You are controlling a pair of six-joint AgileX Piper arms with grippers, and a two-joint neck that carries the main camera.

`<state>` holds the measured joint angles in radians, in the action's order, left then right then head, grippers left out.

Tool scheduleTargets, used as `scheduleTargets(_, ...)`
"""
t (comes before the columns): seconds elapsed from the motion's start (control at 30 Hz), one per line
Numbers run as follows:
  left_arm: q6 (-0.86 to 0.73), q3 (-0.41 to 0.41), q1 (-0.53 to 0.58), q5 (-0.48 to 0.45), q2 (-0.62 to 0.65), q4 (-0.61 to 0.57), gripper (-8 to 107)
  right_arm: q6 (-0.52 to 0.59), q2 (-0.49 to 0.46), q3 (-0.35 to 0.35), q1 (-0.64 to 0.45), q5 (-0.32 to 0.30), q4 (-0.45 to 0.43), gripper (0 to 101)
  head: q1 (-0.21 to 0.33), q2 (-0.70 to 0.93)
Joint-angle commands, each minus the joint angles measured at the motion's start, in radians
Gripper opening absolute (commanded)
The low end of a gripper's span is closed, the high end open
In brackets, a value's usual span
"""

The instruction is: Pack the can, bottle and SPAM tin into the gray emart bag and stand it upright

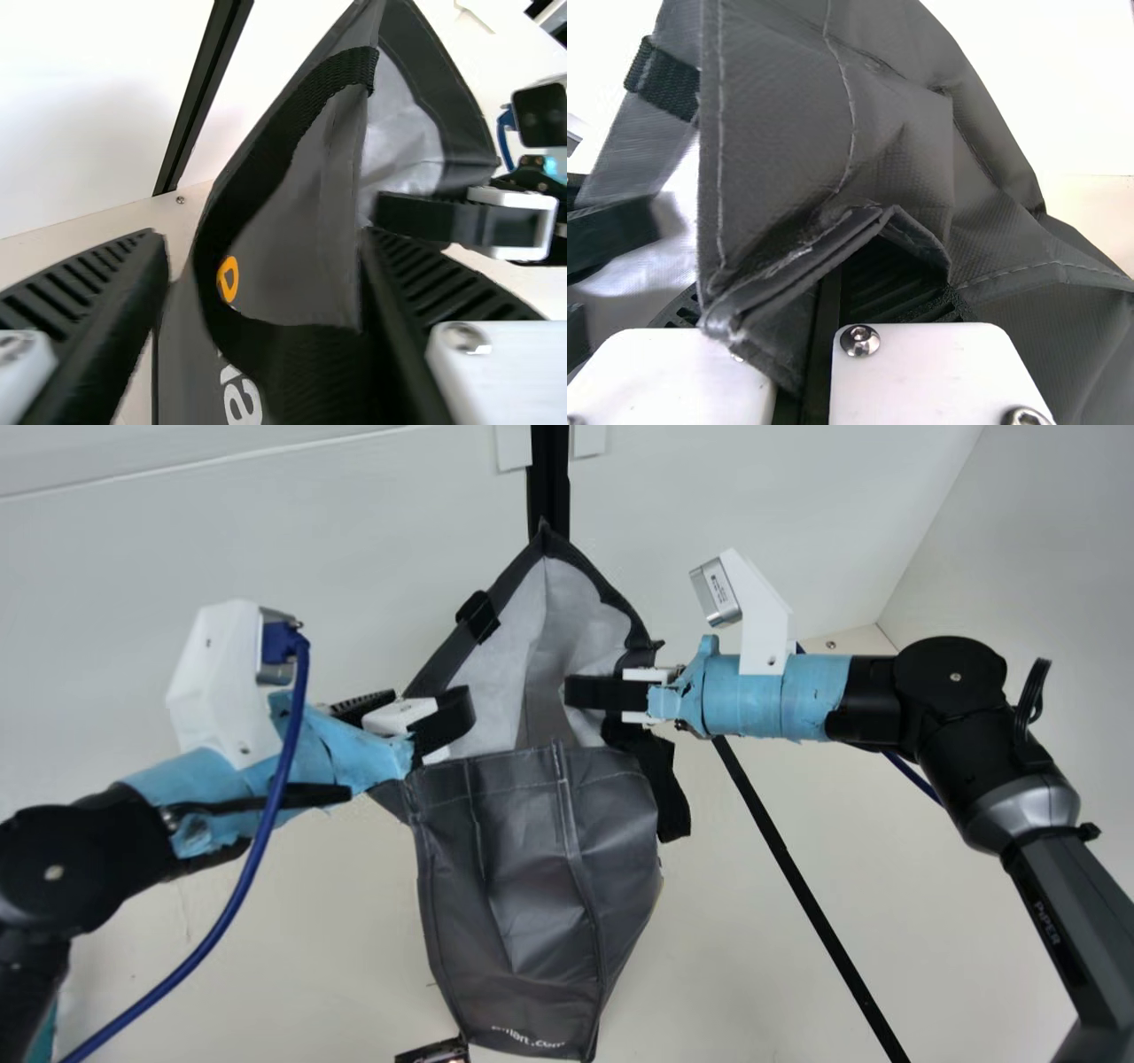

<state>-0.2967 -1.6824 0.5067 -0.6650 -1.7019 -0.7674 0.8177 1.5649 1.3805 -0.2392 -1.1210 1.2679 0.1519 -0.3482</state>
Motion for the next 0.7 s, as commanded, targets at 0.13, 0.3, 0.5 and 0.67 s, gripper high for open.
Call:
scheduleTargets(0.13, -0.041, 0.039, -0.014, 0.011, 0.062, -0.055, 89, 0.000, 0.000, 0.000, 0.000, 0.000, 0.000, 0, 0.023, -0.001)
scheduleTargets(0.3, -0.059, 0.074, -0.030, 0.016, 0.113, -0.085, 90, 0.000, 0.000, 0.000, 0.000, 0.000, 0.000, 0, 0.023, -0.001)
scheduleTargets(0.5, -0.078, 0.115, -0.055, 0.022, 0.171, -0.114, 90, 0.000, 0.000, 0.000, 0.000, 0.000, 0.000, 0, 0.023, -0.001)
scheduleTargets(0.67, -0.086, 0.149, -0.080, 0.027, 0.218, -0.120, 90, 0.000, 0.000, 0.000, 0.000, 0.000, 0.000, 0, 0.023, -0.001)
